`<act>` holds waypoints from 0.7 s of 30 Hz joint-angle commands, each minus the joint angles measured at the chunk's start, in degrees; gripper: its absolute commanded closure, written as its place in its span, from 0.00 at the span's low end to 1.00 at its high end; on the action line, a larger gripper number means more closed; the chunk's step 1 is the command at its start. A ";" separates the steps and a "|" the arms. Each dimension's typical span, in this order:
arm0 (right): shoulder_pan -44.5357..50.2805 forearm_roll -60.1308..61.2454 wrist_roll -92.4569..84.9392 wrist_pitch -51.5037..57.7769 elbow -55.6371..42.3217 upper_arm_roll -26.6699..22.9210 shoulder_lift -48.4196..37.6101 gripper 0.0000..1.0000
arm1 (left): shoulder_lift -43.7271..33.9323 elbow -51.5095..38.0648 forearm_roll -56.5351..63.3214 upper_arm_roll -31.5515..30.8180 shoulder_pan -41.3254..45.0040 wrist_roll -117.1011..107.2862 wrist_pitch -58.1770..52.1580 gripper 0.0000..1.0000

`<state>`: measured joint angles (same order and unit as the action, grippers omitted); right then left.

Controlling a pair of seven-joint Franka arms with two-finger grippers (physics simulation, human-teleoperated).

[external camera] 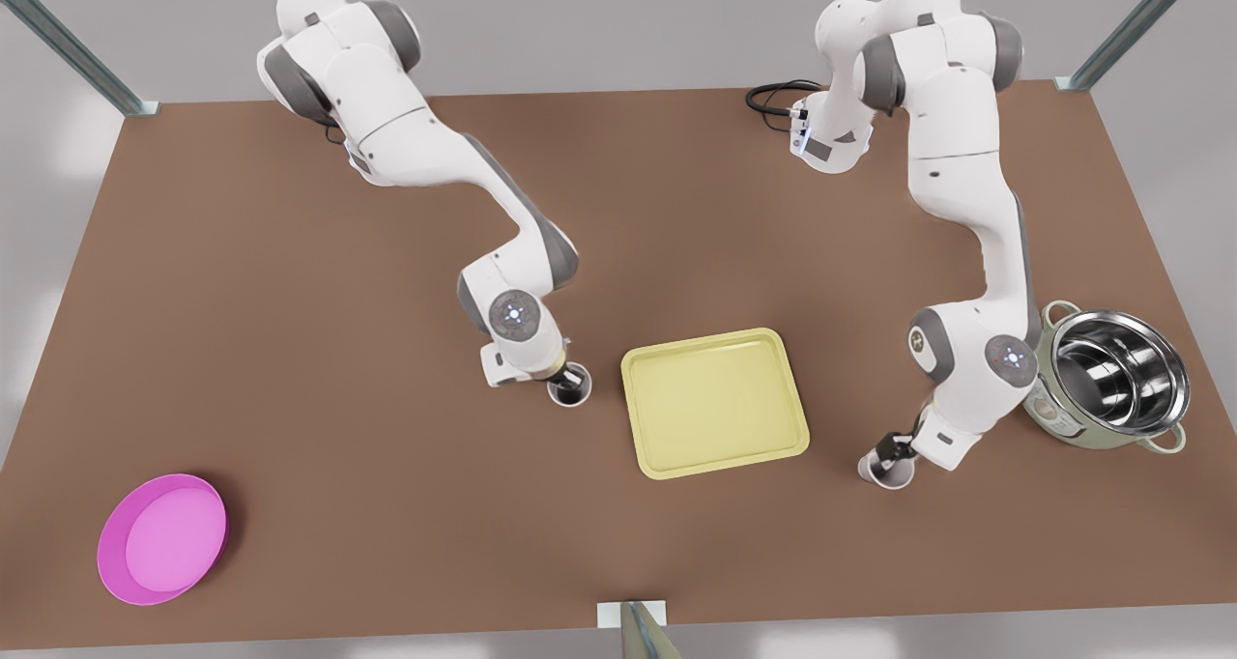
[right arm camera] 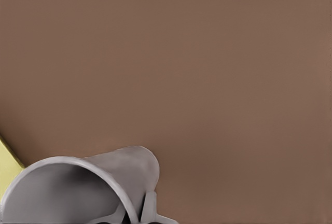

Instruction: Use the left arm to pick up the white IKEA cup from the tray and place it on the middle-left position; use the right arm to pick up the white IKEA cup from the tray and place it on the middle-right position

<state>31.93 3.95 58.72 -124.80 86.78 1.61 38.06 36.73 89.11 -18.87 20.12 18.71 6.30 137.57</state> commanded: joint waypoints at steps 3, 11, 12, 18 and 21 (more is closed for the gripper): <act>-0.56 -0.17 -20.57 -1.32 1.90 0.06 -0.18 0.71 | -11.51 -5.34 11.75 0.10 0.27 1.97 -29.00 0.00; -0.56 -0.17 -20.48 -2.03 2.70 0.06 -0.53 0.32 | -21.88 -1.22 11.39 -0.61 1.41 -4.10 -34.21 0.00; -1.08 -0.17 -20.57 -1.76 2.70 -0.12 -1.32 0.29 | -21.35 -1.40 11.48 -0.61 1.50 -4.10 -34.21 0.00; -5.64 -0.35 -24.79 -1.50 2.61 -0.47 -6.15 0.00 | -21.70 -2.63 10.78 -0.61 1.41 -4.19 -34.91 0.00; -10.75 -0.35 -35.59 -0.36 2.52 -1.70 -8.70 0.00 | -21.70 -2.63 10.78 -0.61 1.41 -4.28 -35.08 0.00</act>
<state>22.36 3.58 42.15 -125.98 89.33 -0.30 29.86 15.10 86.54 -8.11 19.48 20.13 3.91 103.93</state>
